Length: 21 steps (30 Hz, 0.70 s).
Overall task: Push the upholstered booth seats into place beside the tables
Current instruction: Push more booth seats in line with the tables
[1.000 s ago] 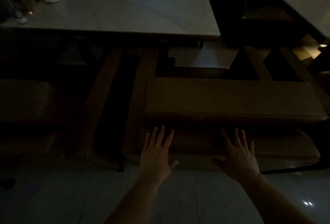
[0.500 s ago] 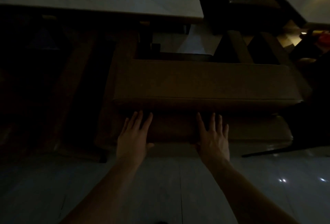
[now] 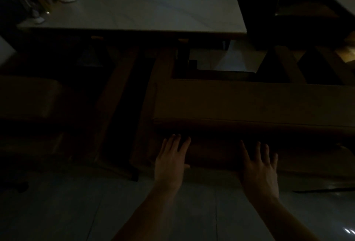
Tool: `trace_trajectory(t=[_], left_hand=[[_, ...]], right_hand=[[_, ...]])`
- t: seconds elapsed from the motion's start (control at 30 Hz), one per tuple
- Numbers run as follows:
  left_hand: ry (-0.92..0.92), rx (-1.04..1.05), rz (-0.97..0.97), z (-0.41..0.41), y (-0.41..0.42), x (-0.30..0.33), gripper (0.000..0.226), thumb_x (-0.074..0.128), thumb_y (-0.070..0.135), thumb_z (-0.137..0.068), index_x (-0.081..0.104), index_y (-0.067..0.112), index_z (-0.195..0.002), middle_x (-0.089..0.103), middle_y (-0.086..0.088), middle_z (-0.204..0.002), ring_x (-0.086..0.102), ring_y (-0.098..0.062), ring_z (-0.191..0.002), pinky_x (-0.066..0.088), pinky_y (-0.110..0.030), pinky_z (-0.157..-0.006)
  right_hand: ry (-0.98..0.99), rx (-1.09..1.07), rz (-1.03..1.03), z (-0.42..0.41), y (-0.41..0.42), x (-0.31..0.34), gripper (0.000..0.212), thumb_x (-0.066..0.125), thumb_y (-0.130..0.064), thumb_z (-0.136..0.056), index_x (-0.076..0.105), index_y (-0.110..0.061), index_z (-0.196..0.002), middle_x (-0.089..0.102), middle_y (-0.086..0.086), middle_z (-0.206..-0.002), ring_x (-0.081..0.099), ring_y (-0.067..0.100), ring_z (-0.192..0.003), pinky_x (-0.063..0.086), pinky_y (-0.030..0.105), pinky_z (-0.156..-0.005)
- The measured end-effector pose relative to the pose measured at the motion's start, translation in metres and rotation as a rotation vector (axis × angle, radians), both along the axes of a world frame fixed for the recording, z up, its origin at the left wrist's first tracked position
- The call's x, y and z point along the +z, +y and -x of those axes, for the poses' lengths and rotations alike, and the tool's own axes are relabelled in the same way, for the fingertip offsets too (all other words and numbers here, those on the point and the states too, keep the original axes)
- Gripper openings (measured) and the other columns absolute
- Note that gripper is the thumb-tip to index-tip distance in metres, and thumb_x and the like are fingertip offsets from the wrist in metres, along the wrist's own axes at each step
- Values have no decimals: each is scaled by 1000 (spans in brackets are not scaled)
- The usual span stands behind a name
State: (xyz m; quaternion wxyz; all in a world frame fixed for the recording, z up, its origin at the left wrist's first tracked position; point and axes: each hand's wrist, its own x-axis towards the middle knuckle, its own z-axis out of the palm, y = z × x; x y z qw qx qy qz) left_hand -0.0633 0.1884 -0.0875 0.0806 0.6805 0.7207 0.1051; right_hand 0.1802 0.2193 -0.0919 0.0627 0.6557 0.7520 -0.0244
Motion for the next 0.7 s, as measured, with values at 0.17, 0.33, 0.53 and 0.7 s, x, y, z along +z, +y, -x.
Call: trace_trajectory(t=[0.17, 0.33, 0.53, 0.7], left_hand=[[-2, -30, 4, 12, -25, 3, 98, 95, 34, -42, 57, 22, -132, 59, -8, -132, 52, -31, -125, 48, -49, -100], [1, -33, 63, 17, -28, 7, 104, 96, 43, -35, 59, 28, -130, 61, -5, -130, 55, -28, -123, 50, -45, -97], [12, -75, 43, 19, -24, 2, 105, 96, 46, -26, 64, 27, -124, 65, -5, -123, 60, -27, -115, 54, -42, -91], [50, -74, 65, 18, -23, -1, 106, 95, 48, -25, 64, 27, -124, 65, -5, -123, 61, -27, -115, 53, -42, -92]], right_hand=[[7, 4, 14, 9, -26, 3, 102, 67, -47, -86, -6, -27, -155, 11, 27, -161, 3, 48, -148, 10, 64, -118], [17, -9, 161, 13, -23, 13, 104, 54, -53, -92, -32, -30, -146, -21, 21, -159, -20, 44, -145, 1, 61, -120], [6, -36, 235, 16, -12, 16, 105, 50, -59, -91, -39, -36, -141, -27, 18, -157, -20, 45, -145, 3, 62, -119], [25, -35, 207, 14, -13, 12, 104, 47, -61, -92, -45, -37, -135, -33, 16, -151, -24, 43, -143, 1, 62, -119]])
